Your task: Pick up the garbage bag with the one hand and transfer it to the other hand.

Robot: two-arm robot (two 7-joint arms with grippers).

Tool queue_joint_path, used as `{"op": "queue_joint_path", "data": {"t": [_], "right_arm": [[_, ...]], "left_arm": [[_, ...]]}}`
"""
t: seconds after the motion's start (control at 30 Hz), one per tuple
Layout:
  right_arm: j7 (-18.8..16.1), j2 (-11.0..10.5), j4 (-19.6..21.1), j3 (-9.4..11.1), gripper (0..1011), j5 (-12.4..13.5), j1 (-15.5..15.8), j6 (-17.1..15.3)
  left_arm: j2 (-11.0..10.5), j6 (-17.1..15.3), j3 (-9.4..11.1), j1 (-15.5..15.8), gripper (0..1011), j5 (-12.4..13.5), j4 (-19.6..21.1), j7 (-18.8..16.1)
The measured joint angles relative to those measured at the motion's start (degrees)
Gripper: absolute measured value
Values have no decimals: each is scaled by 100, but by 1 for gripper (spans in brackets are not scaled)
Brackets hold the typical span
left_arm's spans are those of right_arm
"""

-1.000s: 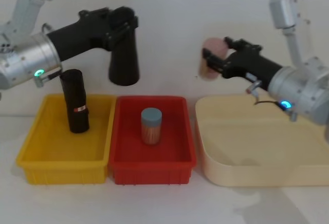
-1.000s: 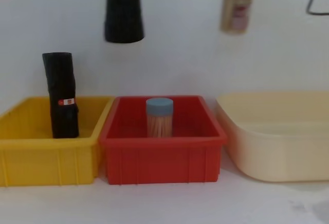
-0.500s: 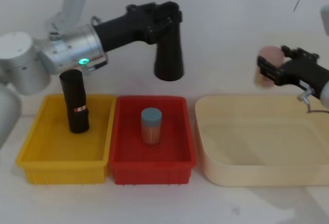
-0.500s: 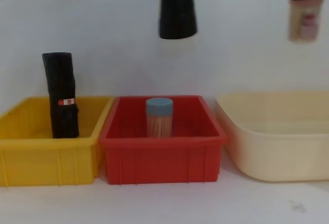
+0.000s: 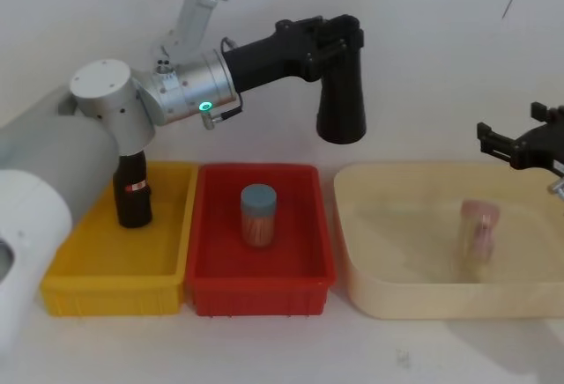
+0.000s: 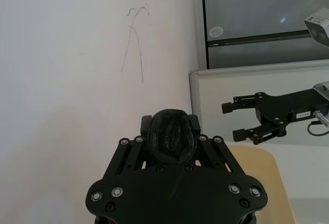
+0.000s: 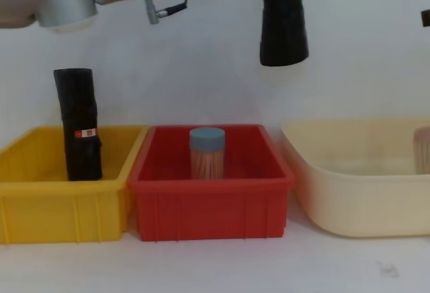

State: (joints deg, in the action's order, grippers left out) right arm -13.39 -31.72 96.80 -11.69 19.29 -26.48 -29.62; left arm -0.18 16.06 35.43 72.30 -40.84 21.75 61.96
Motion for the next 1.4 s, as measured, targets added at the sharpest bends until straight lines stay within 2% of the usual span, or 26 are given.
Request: {"op": "queue_joint_path", "data": {"t": [0.03,0.07,0.13,0.2,0.5,0.73,1.07,1.4], "right_arm": [[8,-10,6,16,897,0,17,-11],[8,-10,6,16,938,0,17,-11],[14,-28,17,44,981,1,50,-29],[15,-34,23,55,1002,1,61,-34],[-157,-56,80,60,999,38,76,34],[-414,-39,122,-27,999,130,33,137],[-584,260,-12,-424,999,180,-135,269],[-441,646,-413,-769,999,-11,-335,400]], "left_arm": [[69,82,49,87,387,-49,-198,65],[69,82,49,87,387,-49,-198,65],[188,213,137,231,387,-128,-530,170],[238,269,171,289,387,-160,-664,213],[430,490,304,520,387,-293,-1204,384],[506,578,359,613,387,-346,-1415,446],[563,643,398,682,387,-385,-1575,498],[590,669,415,715,387,-401,-1647,521]]}}
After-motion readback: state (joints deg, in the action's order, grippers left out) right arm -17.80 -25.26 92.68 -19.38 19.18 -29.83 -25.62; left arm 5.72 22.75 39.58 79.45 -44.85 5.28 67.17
